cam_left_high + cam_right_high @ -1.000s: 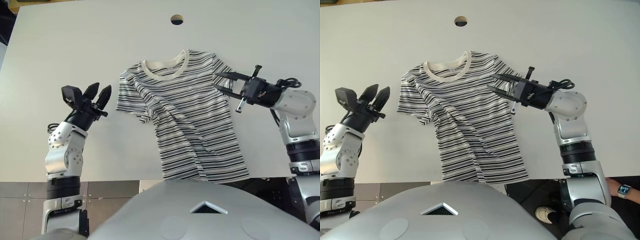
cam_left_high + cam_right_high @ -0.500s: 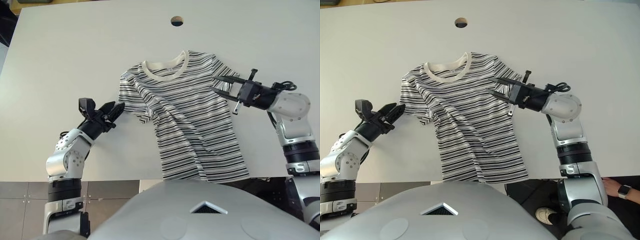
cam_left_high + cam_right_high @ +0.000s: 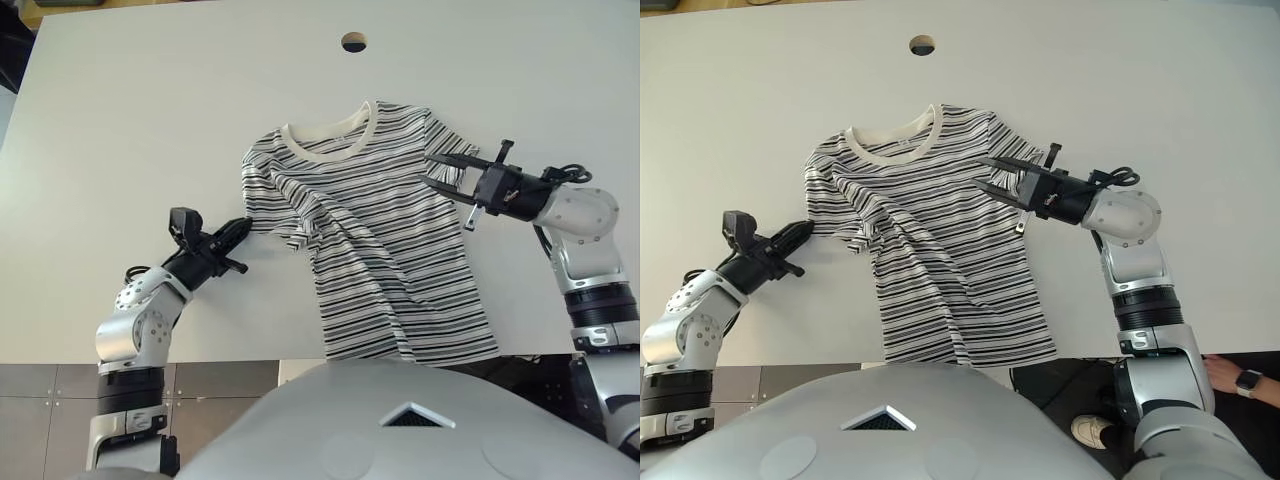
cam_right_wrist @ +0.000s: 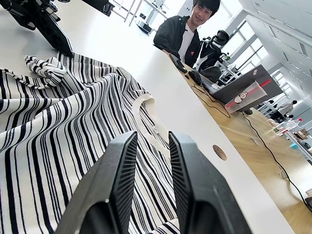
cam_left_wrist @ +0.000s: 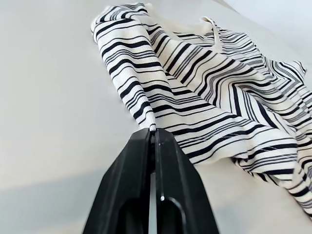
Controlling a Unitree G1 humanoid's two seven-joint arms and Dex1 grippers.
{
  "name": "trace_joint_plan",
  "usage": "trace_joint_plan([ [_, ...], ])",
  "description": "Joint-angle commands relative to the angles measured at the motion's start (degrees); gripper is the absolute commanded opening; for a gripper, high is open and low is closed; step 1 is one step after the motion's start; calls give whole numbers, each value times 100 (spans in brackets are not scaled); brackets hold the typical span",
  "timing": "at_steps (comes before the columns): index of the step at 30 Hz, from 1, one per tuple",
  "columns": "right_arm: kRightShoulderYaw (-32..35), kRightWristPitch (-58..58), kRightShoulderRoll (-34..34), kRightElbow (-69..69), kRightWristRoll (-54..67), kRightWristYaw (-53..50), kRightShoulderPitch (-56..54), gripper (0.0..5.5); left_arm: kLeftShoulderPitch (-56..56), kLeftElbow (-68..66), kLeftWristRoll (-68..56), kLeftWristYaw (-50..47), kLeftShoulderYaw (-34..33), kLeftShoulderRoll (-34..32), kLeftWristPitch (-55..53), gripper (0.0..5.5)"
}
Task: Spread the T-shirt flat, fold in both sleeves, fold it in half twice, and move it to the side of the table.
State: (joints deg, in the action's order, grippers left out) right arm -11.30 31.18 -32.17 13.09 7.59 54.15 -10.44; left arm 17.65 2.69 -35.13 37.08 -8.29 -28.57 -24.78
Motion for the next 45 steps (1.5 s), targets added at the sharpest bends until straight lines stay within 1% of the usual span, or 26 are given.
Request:
trace_joint_plan([
  [1,17,20,6,-42,-65,-23,-11,119,92,-122,108,-106,15,70,-322,13],
  [5,12,35,37,23,-78,-27,-36,119,-73,-61,-132,-176,-238,163,-473,13],
  [8,-22,54,111,107,-110,-34,-89,119,-315,-190,-365,-147,-621,92,-600,13],
  [12,-52,96,207,221,-134,-33,-161,119,-816,-810,-544,-79,-1129,-111,-775,13],
  [20,-104,168,322,380,-144,-4,-281,119,-1593,-1577,-553,162,-1413,-356,-1016,13],
  [25,-117,187,354,397,-138,-9,-302,119,-1920,-1828,-484,298,-1402,-412,-1058,13],
  [27,-122,198,359,397,-138,-12,-296,119,-1855,-1455,-585,311,-1336,-323,-1200,13],
  [32,-130,212,375,375,-140,-10,-272,119,-1605,-268,-824,141,-1110,-51,-1574,13],
  [35,-127,212,391,366,-146,-21,-253,119,-1598,209,-921,1,-979,122,-1758,13],
  [41,-161,239,451,452,-204,-44,-240,119,-1720,701,-1155,-368,-671,634,-2064,13],
  [45,-158,238,462,448,-208,-45,-208,119,-1916,516,-1112,-605,-466,962,-2091,13],
])
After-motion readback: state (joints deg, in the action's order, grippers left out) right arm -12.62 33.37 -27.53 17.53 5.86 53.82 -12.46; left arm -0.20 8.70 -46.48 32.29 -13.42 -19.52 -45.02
